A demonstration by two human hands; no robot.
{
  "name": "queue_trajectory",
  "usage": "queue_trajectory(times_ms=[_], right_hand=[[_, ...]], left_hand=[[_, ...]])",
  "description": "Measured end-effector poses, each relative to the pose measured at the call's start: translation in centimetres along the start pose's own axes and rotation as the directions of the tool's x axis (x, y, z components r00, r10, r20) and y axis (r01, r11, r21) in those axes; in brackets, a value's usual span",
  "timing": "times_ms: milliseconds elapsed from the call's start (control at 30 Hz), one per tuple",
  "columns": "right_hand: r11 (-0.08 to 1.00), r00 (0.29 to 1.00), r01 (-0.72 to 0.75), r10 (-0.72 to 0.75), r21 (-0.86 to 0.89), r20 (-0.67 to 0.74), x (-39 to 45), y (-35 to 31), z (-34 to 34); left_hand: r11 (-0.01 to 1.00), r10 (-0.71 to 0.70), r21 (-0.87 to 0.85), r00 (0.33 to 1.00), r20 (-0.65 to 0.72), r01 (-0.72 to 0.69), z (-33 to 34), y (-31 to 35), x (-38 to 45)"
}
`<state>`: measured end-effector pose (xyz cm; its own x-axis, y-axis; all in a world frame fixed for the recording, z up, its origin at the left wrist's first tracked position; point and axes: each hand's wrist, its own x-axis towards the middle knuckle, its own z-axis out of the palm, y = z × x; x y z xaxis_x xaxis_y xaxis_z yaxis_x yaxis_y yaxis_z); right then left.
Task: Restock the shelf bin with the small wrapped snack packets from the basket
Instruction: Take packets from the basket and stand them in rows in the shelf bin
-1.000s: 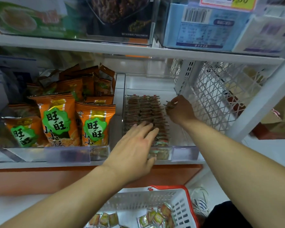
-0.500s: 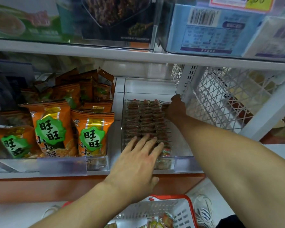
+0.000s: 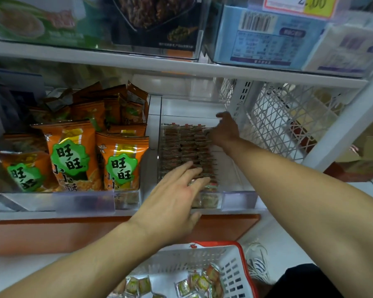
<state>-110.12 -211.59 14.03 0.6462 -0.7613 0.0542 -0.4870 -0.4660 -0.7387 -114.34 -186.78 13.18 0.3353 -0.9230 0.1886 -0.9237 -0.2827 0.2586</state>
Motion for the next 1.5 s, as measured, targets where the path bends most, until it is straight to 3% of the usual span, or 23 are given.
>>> queue_trajectory(times_ms=[67,167,233,267,300,367,433,467,500,567,600,667,833,967,1033,1100,1167,1267,1400,1500], right_hand=[[0.957,0.955,0.253,-0.222,0.146,-0.197,-3.5,-2.6,-0.8],[0.733,0.741,0.613,-0.401,0.296,-0.539,-10.7,-5.1,-1.3],[0.617,0.620,0.740,-0.470,0.269,-0.628,-15.8,-4.3,0.1],[0.581,0.597,0.770,-0.509,0.265,-0.620,-18.3,-3.1,1.4],[0.578,0.614,0.767,-0.538,0.278,-0.577,-20.8,-1.4,3.2],[0.689,0.754,0.649,-0.526,0.323,-0.394,-25.1,3.0,7.3],[0.899,0.929,0.360,-0.370,0.248,-0.007,-28.5,9.3,11.3],[0.977,0.948,0.193,-0.209,0.089,0.241,-29.8,13.0,12.9],[0.986,0.896,0.089,-0.016,-0.144,0.443,-31.2,17.0,13.8],[0.876,0.723,0.081,0.277,-0.475,0.633,-33.6,23.7,14.7],[0.845,0.661,0.082,0.351,-0.529,0.663,-34.4,25.8,14.8],[0.835,0.607,0.096,0.381,-0.541,0.697,-34.9,27.6,15.7],[0.837,0.549,0.326,0.211,-0.439,0.809,-34.3,27.9,20.3],[0.782,0.494,0.462,0.165,-0.418,0.854,-35.1,28.6,21.5],[0.763,0.422,0.523,0.156,-0.380,0.893,-35.3,28.8,21.8],[0.717,0.348,0.609,0.143,-0.339,0.926,-35.5,29.0,22.1],[0.688,0.326,0.649,0.135,-0.325,0.936,-36.0,29.0,22.2],[0.725,0.353,0.603,0.131,-0.332,0.926,-36.8,28.9,22.3],[0.860,0.321,0.392,0.205,-0.327,0.924,-36.6,28.5,22.3],[0.888,0.297,0.292,0.268,-0.354,0.917,-35.8,27.8,21.9]], left_hand=[[0.998,0.053,0.049,0.996,-0.075,-0.049,-1.0,0.4,-0.9],[0.996,0.085,-0.003,0.993,-0.083,-0.085,-1.1,0.3,-3.1],[0.998,0.027,-0.054,0.993,0.113,-0.021,0.1,-0.2,-5.2],[0.998,-0.020,-0.052,0.968,0.248,0.034,1.3,-0.8,-6.2],[0.996,-0.071,-0.028,0.921,0.383,0.089,2.7,-1.6,-7.3],[0.982,-0.176,0.056,0.762,0.623,0.180,5.8,-3.3,-9.4],[0.953,-0.270,0.126,0.584,0.765,0.276,8.8,-5.3,-11.8],[0.933,-0.314,0.160,0.515,0.797,0.321,10.0,-6.2,-12.8],[0.913,-0.354,0.195,0.457,0.816,0.360,11.2,-7.1,-13.8],[0.878,-0.407,0.239,0.385,0.828,0.414,13.4,-8.7,-15.4],[0.863,-0.425,0.244,0.374,0.824,0.443,14.5,-9.4,-15.9],[0.829,-0.450,0.219,0.383,0.807,0.514,16.9,-10.2,-16.7],[0.830,-0.389,0.108,0.428,0.816,0.548,24.4,-9.2,-18.8],[0.897,-0.293,0.102,0.405,0.866,0.431,29.4,-6.7,-21.5],[0.918,-0.283,0.134,0.382,0.880,0.372,30.7,-6.1,-22.5],[0.914,-0.305,0.152,0.389,0.869,0.376,31.6,-6.0,-22.7],[0.903,-0.320,0.155,0.388,0.865,0.400,32.2,-5.6,-22.5],[0.905,-0.306,0.119,0.431,0.849,0.409,32.7,-4.9,-22.3],[0.928,-0.253,0.080,0.455,0.854,0.365,32.9,-4.1,-22.1],[0.898,-0.286,0.072,0.452,0.845,0.435,33.2,-4.1,-22.2]])
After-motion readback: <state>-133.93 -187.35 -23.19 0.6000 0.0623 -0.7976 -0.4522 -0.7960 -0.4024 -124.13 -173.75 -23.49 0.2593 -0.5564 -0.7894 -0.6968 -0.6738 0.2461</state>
